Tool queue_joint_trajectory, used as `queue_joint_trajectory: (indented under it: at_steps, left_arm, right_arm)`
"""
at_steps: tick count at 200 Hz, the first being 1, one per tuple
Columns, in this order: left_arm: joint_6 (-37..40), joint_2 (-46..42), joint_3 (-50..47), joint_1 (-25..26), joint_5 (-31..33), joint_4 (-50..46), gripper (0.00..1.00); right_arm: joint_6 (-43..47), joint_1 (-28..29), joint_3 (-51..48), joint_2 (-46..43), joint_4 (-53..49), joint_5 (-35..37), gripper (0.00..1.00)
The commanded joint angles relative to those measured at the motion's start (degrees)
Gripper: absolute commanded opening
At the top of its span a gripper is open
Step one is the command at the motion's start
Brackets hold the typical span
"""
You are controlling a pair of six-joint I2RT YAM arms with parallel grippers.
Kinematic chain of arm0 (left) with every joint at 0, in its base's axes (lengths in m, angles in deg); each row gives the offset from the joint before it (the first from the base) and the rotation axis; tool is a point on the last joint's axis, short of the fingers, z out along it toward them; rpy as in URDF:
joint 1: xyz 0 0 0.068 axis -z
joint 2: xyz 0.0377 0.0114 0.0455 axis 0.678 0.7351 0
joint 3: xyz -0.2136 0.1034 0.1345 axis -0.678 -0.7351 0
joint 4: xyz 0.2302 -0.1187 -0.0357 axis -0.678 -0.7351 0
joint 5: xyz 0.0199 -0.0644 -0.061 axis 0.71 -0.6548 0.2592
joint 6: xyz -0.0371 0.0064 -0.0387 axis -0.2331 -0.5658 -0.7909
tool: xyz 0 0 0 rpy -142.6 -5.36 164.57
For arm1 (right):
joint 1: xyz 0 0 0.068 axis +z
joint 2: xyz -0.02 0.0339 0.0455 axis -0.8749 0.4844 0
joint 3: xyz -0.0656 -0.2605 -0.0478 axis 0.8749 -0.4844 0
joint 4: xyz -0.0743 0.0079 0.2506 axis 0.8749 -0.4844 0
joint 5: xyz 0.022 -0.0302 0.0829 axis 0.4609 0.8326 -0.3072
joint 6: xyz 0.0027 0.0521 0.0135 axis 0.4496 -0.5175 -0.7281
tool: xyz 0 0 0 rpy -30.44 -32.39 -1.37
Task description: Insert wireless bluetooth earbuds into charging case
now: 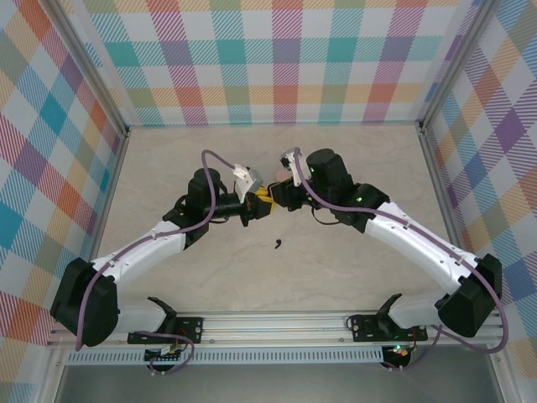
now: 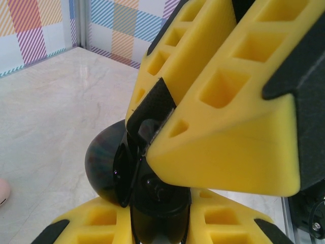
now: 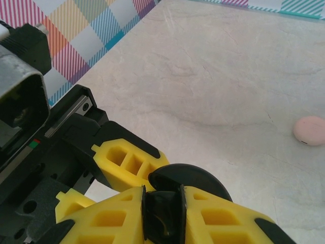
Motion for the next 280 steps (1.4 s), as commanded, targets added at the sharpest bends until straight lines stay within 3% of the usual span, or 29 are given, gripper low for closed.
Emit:
queue_joint_trajectory:
  at_steps: [1,91,157,204,280]
  left_arm:
    - [-1.0,0.3,2.1,0.9,0.0,0.8,0.19]
    - [-1.2,0.5,1.9,0.9,-0.9,1.3,0.19]
    - [-1.2,0.4,1.6,0.9,-1.1,1.5,0.19]
    - [-1.1,0.5,1.6,0.9,-0.8,1.3,0.19]
    - [-1.0,0.2,1.5,0.9,-0.4,1.0,0.19]
  right_arm:
    - [1.5,0.4,1.5,0.4,-0.3,0.4,0.24]
    - [1.3,0.6,2.3,1.8,-1.2,-0.7,0.27]
    - [0.8,0.6,2.9,1.6,-1.9,0.2,0.36]
    - [-0.2,0.6,3.7,1.2,-2.2,0.1,0.52]
    - [-1.7,0.6,4.6,-1.1,-3.3,4.6,0.57]
